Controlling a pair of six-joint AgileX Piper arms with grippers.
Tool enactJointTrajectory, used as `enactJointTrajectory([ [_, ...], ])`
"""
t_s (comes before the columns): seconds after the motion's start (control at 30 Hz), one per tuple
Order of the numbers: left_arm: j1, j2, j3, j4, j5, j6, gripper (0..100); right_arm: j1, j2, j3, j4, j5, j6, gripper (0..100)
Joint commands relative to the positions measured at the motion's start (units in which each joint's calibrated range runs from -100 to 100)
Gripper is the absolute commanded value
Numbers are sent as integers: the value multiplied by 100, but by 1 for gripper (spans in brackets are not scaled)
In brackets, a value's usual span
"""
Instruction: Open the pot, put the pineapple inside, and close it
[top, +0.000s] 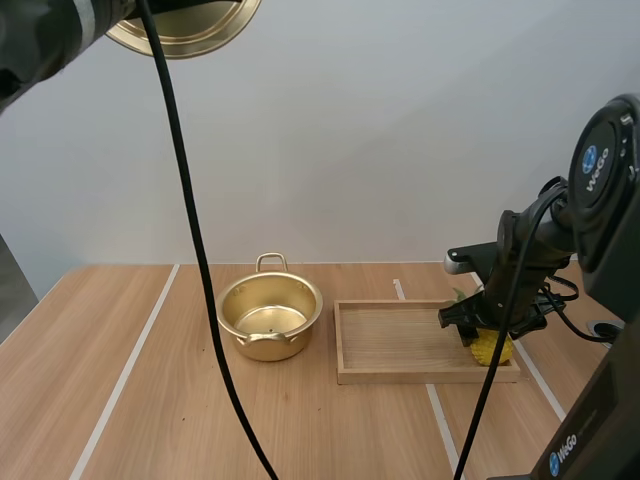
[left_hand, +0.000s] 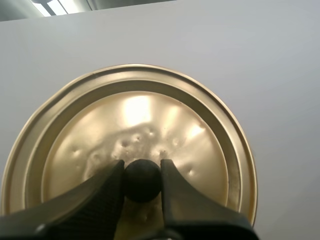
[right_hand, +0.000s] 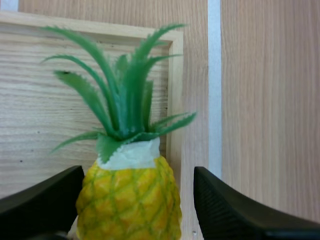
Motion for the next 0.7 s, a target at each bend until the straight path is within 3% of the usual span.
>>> enactJointTrajectory([
  [0.0, 3, -21, 6, -92, -72, -57, 0, -40, -24, 20, 258, -123, -249, 100],
  [0.23, 3, -21, 6, -92, -72, -57, 0, -40, -24, 20, 511, -144, -290, 100],
  [0.27, 3, -21, 6, -92, -72, -57, 0, -40, -24, 20, 511, -144, -290, 91],
  [0.3, 3, -21, 6, -92, -72, -57, 0, -40, -24, 20, 511, -144, -290, 74],
  [0.33, 3, -21, 6, -92, -72, -57, 0, -40, -24, 20, 548, -128, -290, 53],
  [0.4, 3, -21, 6, -92, -72, -57, 0, -40, -24, 20, 548, -128, -290, 0],
  [0.67, 3, -21, 6, -92, -72, -57, 0, -40, -24, 20, 652, -146, -271, 0],
])
